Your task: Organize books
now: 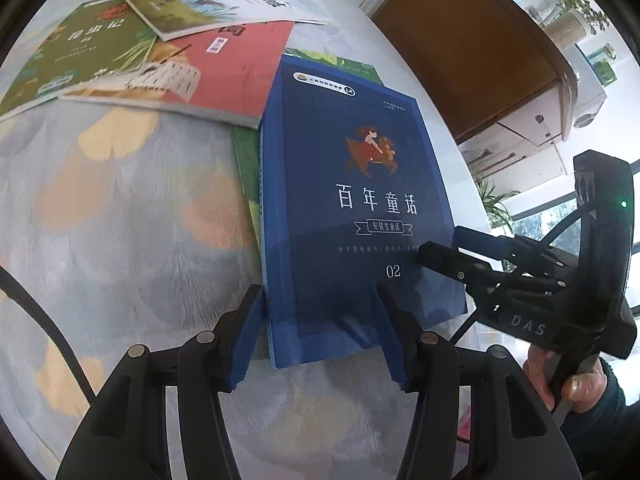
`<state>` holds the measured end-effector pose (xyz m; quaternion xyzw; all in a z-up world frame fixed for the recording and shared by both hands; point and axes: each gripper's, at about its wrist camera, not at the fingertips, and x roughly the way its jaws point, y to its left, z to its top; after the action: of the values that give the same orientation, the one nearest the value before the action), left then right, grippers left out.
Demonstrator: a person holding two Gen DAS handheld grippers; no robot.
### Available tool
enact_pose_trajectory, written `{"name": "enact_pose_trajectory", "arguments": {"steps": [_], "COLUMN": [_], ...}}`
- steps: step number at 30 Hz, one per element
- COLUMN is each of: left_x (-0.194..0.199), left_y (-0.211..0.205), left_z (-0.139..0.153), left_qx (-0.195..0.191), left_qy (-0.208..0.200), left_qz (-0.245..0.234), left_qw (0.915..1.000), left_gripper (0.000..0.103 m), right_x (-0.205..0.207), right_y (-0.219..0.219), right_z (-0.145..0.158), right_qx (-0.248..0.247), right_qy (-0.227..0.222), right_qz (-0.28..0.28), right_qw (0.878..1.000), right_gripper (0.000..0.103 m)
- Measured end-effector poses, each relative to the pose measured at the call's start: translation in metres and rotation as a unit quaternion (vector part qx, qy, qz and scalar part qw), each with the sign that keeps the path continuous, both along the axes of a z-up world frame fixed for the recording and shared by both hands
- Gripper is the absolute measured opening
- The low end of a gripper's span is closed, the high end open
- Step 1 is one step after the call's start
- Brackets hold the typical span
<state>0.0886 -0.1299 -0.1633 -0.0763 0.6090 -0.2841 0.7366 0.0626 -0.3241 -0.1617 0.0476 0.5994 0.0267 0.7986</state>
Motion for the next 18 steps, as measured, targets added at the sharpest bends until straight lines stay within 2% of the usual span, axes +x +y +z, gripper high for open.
{"name": "enact_pose_trajectory", "arguments": {"steps": [4, 10, 14, 18], "left_x": [-0.013, -0.051, -0.082, -0.096], "left_y": [0.006, 0.042, 0.079, 0.115], "left_z": [0.001, 0.002, 0.001, 0.003], "left_qx": [0.002, 0.008, 0.018, 0.028], "left_qy": [0.002, 0.013, 0.026, 0.029], "left_qz": [-0.003, 0.010, 0.041, 0.084], "left_qw": [1.0000, 0.9998, 0.9987, 0.9956], "left_gripper": [0.051, 0.051, 0.051, 0.051], "right_x": [-0.013, -0.042, -0.064, -0.068], "right_y": [0.009, 0.039, 0.076, 0.113], "right_z": [0.002, 0.004, 0.002, -0.001], "right_qx": [-0.019, -0.023, -0.024, -0.011], "right_qy": [0.006, 0.021, 0.028, 0.024], "right_qz": [0.017, 0.057, 0.116, 0.164], "right_qw": [1.000, 0.998, 0.993, 0.986], "right_gripper": [0.054, 0.056, 0.060, 0.060]}}
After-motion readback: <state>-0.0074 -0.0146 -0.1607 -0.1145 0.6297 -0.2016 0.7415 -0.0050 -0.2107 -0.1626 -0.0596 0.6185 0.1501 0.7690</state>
